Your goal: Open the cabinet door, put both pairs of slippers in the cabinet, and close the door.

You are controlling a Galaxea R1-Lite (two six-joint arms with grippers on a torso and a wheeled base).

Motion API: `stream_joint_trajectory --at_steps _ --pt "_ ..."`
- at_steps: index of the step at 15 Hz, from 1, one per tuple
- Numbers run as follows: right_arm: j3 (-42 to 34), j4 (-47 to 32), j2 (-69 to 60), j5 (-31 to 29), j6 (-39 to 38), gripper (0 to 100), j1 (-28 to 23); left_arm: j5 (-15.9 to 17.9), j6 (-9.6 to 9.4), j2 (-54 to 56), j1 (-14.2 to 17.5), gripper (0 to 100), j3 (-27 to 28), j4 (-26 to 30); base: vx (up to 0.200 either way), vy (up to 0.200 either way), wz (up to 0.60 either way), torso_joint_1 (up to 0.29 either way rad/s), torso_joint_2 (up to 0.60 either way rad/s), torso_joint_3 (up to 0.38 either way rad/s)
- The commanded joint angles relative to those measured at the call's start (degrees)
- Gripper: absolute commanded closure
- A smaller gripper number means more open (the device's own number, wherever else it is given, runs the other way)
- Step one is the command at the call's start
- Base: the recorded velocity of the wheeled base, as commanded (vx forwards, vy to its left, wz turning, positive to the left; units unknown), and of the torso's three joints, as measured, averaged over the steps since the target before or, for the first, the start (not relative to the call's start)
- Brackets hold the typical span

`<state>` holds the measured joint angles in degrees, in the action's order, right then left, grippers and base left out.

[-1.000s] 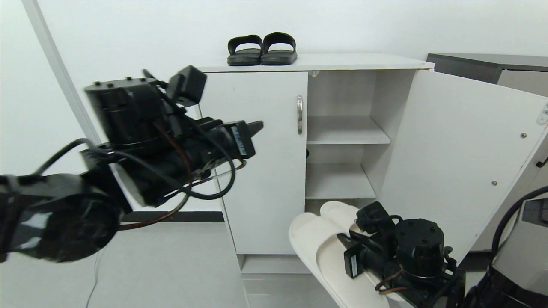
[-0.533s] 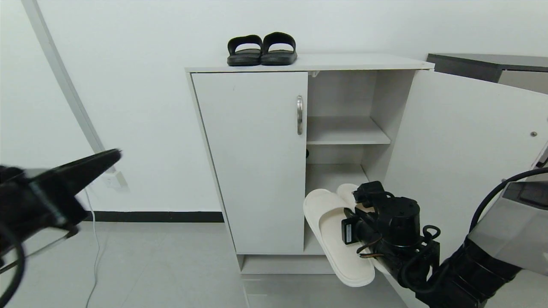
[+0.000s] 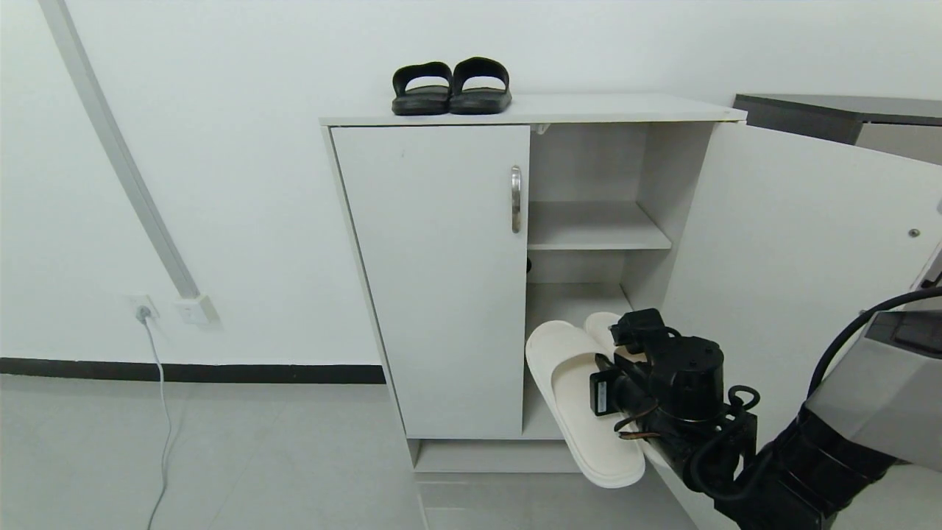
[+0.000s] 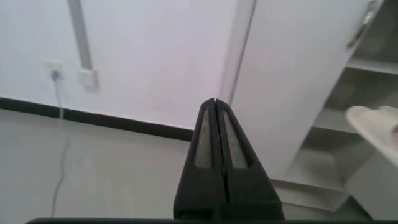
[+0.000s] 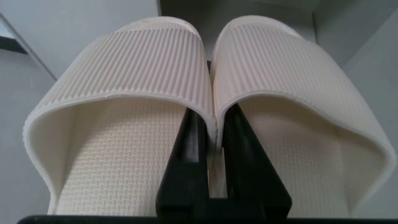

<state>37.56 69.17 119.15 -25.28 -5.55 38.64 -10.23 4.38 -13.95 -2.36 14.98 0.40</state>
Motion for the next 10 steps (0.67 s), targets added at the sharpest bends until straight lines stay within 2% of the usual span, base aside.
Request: stream_joint_trajectory --at_steps 1,2,3,4,5,6,8,9,10 --pt "-0.1 0.0 -0.1 0.1 0.0 100 0.1 -0.6 -1.48 10.6 4.6 100 -7.2 0.2 0.000 0.000 0.00 0.000 0.00 0.000" --pt "-0.4 0.1 -0.1 0.1 0.0 100 0.2 -3.9 -1.30 11.1 3.9 100 -10.8 -3.0 0.000 0.000 0.00 0.000 0.00 0.000" --pt "-0.4 0.1 -0.1 0.1 0.0 100 0.2 -2.6 -2.18 13.8 2.5 100 -12.5 -3.5 0.000 0.000 0.00 0.000 0.00 0.000" --pt "-0.6 0.1 0.0 0.1 0.0 100 0.4 -0.8 -3.94 13.9 2.5 100 -14.4 -3.9 0.000 0.000 0.00 0.000 0.00 0.000" --pt "-0.6 0.1 0.0 0.1 0.0 100 0.4 0.9 -4.20 13.9 2.5 100 -15.0 -3.7 0.000 0.000 0.00 0.000 0.00 0.000" --pt "-0.6 0.1 0.0 0.1 0.0 100 0.4 4.2 -4.38 13.9 2.5 100 -15.0 -2.9 0.000 0.000 0.00 0.000 0.00 0.000" --pt "-0.6 0.2 0.1 0.1 0.0 100 0.6 13.2 -4.64 13.9 2.5 100 -14.8 0.1 0.000 0.000 0.00 0.000 0.00 0.000" --pt "-0.3 0.2 0.1 0.1 0.1 100 0.6 15.1 -4.82 13.9 2.5 100 -14.9 -0.5 0.000 0.000 0.00 0.000 0.00 0.000" --pt "0.0 0.0 0.1 0.1 0.2 100 0.8 15.0 -4.90 13.9 2.5 100 -14.9 -0.4 0.000 0.000 0.00 0.000 0.00 0.000"
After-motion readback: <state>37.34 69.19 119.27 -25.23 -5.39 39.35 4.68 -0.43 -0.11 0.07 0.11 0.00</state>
